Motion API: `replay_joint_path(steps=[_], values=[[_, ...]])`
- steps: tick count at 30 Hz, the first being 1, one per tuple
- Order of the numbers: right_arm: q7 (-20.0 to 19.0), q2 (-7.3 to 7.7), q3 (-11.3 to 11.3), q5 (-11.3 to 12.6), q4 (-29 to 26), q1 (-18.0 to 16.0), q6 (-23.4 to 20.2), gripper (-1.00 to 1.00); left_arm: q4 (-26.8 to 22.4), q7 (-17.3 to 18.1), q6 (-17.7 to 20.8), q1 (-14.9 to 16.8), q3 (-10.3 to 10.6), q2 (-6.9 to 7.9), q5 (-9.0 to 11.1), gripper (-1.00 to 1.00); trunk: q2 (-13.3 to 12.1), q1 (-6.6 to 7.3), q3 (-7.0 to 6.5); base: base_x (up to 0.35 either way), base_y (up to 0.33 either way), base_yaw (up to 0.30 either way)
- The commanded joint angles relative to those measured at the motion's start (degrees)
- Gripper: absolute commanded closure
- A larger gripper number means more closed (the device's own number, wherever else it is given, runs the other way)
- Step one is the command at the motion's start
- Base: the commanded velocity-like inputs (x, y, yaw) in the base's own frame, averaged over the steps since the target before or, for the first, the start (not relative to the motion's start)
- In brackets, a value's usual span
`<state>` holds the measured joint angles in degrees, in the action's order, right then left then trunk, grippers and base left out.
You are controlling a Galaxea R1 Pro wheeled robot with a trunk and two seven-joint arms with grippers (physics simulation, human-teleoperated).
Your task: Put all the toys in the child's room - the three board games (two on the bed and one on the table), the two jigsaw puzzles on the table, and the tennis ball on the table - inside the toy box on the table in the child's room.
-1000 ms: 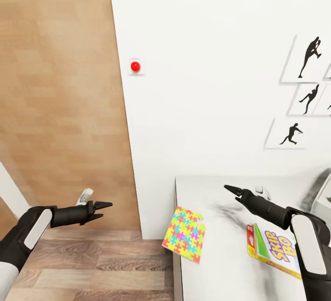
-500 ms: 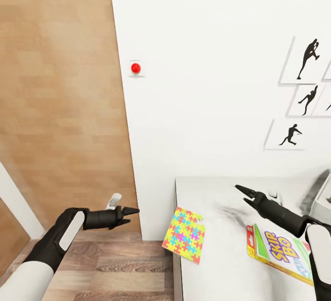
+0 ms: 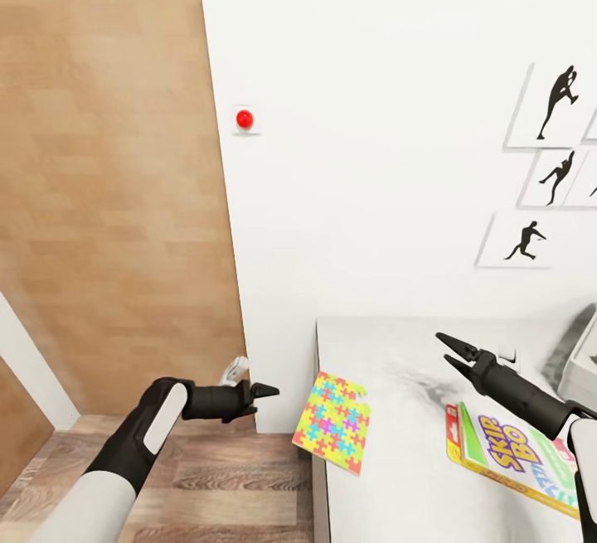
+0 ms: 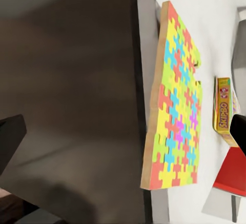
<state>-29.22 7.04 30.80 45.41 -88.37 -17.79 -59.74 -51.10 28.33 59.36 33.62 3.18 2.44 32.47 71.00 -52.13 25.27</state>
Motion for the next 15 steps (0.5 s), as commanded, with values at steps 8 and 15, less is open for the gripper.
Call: replay_joint_path(steps=[8,15], values=[[-12.9,0.05,0.3,-0.5,-0.1,1.0,-0.3,-1.0,1.1,0.0,0.0,0.0,0.1,-0.67,-0.1,-1.0,3.3,-1.76,1.5,0.0,0.0,0.0],[-21.4,0.08,0.6,-0.8,-0.1,1.6,3.1,-1.0,3.1,-0.1,-0.7,0.1,-0.1,-2.9,-0.3,-1.0,3.7,-1.98,1.68,0.0,0.0,0.0]])
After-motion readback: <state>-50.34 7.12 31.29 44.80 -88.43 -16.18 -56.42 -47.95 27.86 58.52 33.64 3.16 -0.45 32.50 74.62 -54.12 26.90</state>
